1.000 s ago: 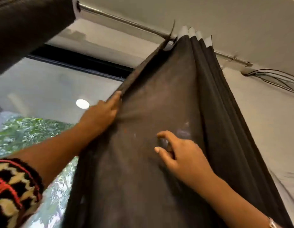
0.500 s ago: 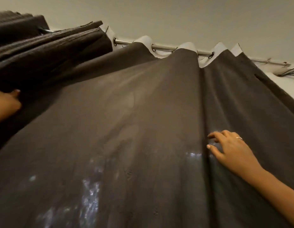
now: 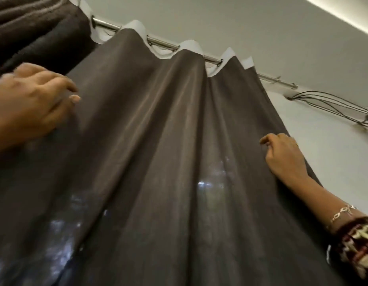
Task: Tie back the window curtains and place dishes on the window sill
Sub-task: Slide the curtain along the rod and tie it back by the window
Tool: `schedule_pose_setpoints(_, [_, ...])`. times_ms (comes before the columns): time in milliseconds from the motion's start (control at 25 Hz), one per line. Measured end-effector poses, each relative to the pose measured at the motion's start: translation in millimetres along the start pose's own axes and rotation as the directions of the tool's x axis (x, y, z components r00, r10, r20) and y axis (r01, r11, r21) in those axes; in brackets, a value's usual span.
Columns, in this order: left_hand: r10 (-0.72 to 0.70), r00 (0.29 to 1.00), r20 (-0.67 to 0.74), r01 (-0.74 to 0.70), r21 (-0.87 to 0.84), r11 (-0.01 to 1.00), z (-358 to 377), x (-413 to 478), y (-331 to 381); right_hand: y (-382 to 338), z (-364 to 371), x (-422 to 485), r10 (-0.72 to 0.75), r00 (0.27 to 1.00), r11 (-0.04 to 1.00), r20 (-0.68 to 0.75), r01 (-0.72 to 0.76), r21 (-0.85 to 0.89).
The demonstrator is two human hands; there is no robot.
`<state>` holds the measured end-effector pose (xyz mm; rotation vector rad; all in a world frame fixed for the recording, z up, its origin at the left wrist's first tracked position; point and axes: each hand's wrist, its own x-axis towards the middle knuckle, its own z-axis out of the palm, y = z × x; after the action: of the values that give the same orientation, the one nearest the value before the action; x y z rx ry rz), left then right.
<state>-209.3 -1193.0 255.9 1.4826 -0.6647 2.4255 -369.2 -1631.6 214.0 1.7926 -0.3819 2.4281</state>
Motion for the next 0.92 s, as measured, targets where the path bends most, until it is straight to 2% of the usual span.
schedule_pose_setpoints(40, [0.042,0.996,-0.077,-0.037,0.069,0.997,1.8,-0.6,30.5,17.9,-4.1,8.9,0.03,0.999,1.0,-0.042,-0.029,0.009])
schedule_pose_setpoints(80, [0.115,0.992,-0.055,-0.114,0.023,0.993,-0.4,0.8,65.1,36.6,-6.1,16.9,0.071,0.995,0.997,-0.066,-0.07,0.01])
schedule_pose_setpoints(120, [0.18,0.983,-0.021,-0.179,0.055,0.982,-2.1,4.6,108.8,59.7,-7.8,24.5,0.125,0.99,0.992,-0.061,-0.124,0.017])
schedule_pose_setpoints(160, [0.24,0.971,-0.016,-0.239,0.035,0.97,-0.5,9.1,147.4,80.2,-8.9,32.7,0.182,0.983,0.982,-0.015,-0.181,0.05])
schedule_pose_setpoints(240, [0.325,0.946,-0.007,-0.325,0.019,0.945,7.2,13.8,215.1,107.3,-7.2,42.8,0.223,0.955,0.95,0.197,-0.258,0.177])
schedule_pose_setpoints(280, [0.338,0.941,0.006,-0.338,0.001,0.941,10.8,17.0,242.0,115.8,-3.0,46.0,0.168,0.943,0.94,0.287,-0.241,0.241])
schedule_pose_setpoints(360, [0.35,0.935,0.054,-0.348,-0.048,0.936,22.8,23.8,292.8,129.3,10.3,52.2,-0.021,0.95,0.959,0.311,-0.069,0.275])
schedule_pose_setpoints(440, [0.355,0.931,0.087,-0.353,-0.035,0.935,35.7,29.1,330.5,140.4,23.3,55.3,-0.154,0.957,0.979,0.247,0.115,0.166])
schedule_pose_setpoints(520, [0.375,0.92,0.117,-0.376,-0.008,0.926,48.2,33.5,351.8,166.1,32.8,57.0,-0.218,0.954,0.959,0.205,0.248,-0.137])
schedule_pose_setpoints(600, [0.37,0.916,0.156,-0.376,0.012,0.927,59.9,40.0,365.6,206.0,37.1,67.1,-0.223,0.946,0.877,0.236,0.301,-0.374])
schedule_pose_setpoints(640, [0.362,0.916,0.174,-0.372,0.028,0.928,65.7,43.2,370.7,226.2,35.7,75.8,-0.179,0.954,0.874,0.241,0.267,-0.406])
schedule_pose_setpoints(720, [0.333,0.926,0.181,-0.348,0.062,0.935,73.6,49.3,377.4,267.8,29.6,102.7,-0.008,0.983,0.903,0.185,0.086,-0.42])
schedule_pose_setpoints(800, [0.29,0.939,0.184,-0.308,0.075,0.949,76.5,54.1,378.1,307.7,12.8,126.3,0.221,0.956,0.858,0.19,-0.099,-0.504])
schedule_pose_setpoints(880, [0.227,0.958,0.178,-0.242,0.067,0.968,77.9,58.0,378.8,342.2,2.0,137.5,0.316,0.923,0.757,0.221,-0.105,-0.644])
schedule_pose_setpoints(920, [0.202,0.965,0.169,-0.216,0.066,0.974,78.9,59.6,378.1,350.4,1.4,142.4,0.327,0.911,0.757,0.253,-0.092,-0.647])
